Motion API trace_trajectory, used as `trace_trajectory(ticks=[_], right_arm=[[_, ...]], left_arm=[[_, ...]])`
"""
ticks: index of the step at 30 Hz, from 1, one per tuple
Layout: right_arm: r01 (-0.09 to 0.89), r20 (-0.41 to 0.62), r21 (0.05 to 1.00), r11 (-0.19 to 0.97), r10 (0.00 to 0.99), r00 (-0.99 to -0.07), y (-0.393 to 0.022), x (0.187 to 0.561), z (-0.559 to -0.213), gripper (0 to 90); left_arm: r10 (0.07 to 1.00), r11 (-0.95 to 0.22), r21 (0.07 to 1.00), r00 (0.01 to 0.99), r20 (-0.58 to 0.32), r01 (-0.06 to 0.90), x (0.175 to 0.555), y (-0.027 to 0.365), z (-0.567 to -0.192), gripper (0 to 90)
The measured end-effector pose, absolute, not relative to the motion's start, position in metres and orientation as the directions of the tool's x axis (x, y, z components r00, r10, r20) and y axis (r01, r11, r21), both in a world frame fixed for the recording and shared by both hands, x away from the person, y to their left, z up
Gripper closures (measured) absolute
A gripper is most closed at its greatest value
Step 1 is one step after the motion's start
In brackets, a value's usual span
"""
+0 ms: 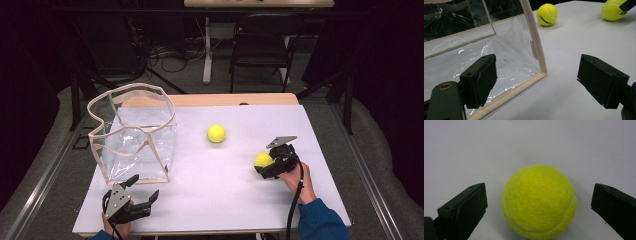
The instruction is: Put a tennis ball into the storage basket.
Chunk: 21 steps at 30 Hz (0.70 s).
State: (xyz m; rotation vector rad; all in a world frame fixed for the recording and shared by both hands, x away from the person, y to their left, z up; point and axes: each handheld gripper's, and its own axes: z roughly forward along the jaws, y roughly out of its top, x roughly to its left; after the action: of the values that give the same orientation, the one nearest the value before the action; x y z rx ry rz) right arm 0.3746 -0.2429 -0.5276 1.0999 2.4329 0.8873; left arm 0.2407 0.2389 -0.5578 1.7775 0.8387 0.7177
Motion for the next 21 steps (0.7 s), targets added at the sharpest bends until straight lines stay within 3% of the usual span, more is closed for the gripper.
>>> trace_trajectory(ticks=[7, 21], right_arm=[[0.572, -0.031, 0.638, 0.515, 0.760, -0.649, -0.2390, 0.3752, -0.5332, 1.2], [0.595, -0.038, 0.625, 0.506, 0.781, -0.624, -0.2409, 0.3744, -0.5381, 20.2]], left_arm=[[0.805, -0.263, 0.941, 0.586, 0.093, 0.212, 0.2402, 0.2389, -0.5573, 15.9], [0.805, -0.263, 0.940, 0.587, 0.090, 0.216, 0.2400, 0.2384, -0.5578, 15.9]])
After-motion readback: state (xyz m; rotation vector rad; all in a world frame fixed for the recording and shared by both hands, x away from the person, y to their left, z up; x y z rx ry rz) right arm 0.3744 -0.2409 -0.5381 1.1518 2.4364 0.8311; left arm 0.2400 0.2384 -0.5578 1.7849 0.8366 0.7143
